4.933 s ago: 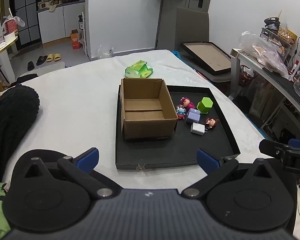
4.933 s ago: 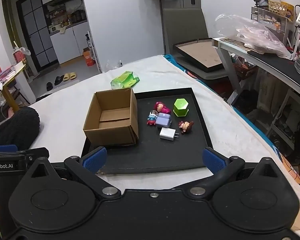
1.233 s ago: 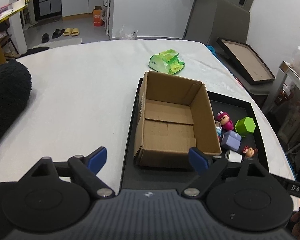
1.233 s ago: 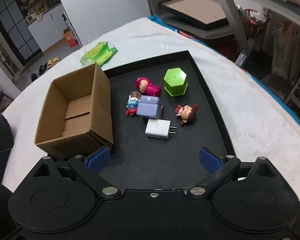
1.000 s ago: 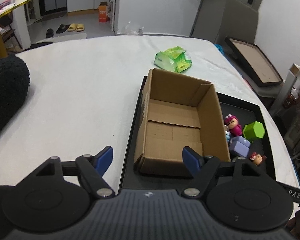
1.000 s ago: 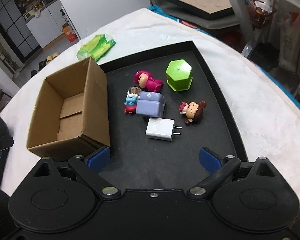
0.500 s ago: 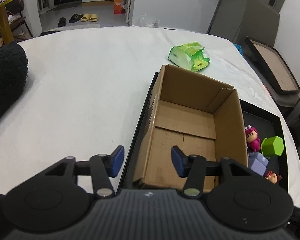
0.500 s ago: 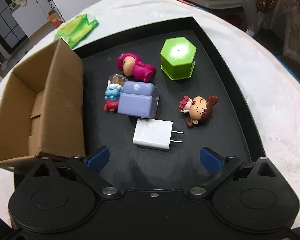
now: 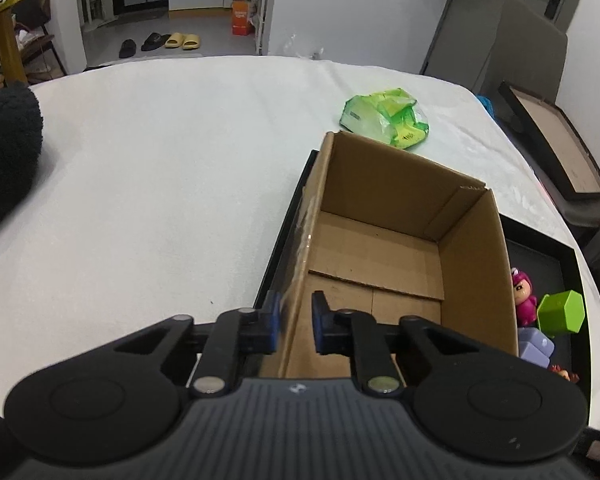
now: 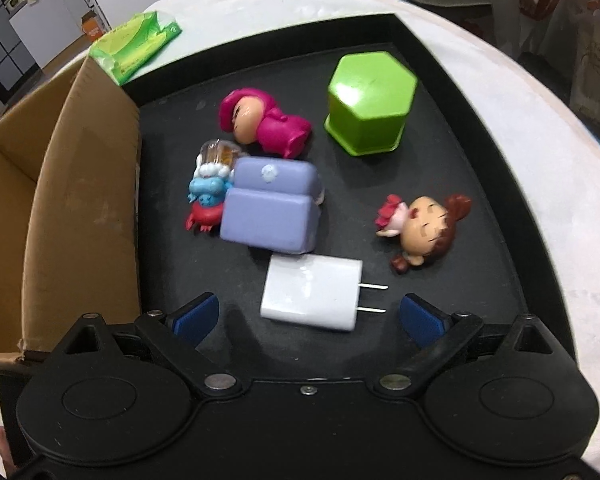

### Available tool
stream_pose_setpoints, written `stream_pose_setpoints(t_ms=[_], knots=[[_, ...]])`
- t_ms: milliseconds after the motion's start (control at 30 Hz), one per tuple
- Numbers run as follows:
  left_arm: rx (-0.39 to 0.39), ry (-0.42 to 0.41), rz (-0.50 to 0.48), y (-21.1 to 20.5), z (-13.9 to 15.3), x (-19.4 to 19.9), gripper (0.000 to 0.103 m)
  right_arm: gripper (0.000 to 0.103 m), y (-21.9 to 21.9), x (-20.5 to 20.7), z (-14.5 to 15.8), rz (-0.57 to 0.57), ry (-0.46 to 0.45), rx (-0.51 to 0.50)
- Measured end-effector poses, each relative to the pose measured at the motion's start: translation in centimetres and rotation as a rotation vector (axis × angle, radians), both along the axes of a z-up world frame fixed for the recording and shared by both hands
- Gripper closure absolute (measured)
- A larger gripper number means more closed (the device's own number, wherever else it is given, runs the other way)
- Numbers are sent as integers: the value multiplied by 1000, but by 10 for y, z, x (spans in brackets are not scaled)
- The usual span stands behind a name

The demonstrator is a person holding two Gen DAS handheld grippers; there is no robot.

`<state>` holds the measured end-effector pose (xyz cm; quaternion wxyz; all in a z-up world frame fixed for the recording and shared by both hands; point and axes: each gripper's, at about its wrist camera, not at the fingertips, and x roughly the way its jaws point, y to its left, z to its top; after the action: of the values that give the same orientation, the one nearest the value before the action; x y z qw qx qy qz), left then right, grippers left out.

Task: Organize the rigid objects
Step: 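Reach the right gripper to the white power adapter and grasp it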

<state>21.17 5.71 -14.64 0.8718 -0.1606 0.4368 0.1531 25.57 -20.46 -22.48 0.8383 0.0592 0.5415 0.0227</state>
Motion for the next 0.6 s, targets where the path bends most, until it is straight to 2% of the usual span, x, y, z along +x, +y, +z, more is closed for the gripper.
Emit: stream_pose_setpoints(t_ms=[133,200,233,267,367,533,600], knots=[[-12,-12,-5,3,-1,-1,93,7,7,0,-4,14,-20,-57],[-1,-9,-7,1,-2,-1,93,22,5,-3,-3,-3,-43,-95],[-3,-9,-8,1,-2,-2,93,37,3,-4,-2,-16,-60,-104],[-6,-11,-10,1,-2,-3,93,42,1,-6,2,-21,-75,-97],[-8,-13,-25,0,-2,-4,94,42,-9,-7,6,-44,-59,-57],[-29,-15,-22,3,-2,-8,94,43,-15,-16,19,-29,-86,-50],[-16,-16,-15,3,-1,-11,94,43,-13,-20,25,-27,-100,-44]])
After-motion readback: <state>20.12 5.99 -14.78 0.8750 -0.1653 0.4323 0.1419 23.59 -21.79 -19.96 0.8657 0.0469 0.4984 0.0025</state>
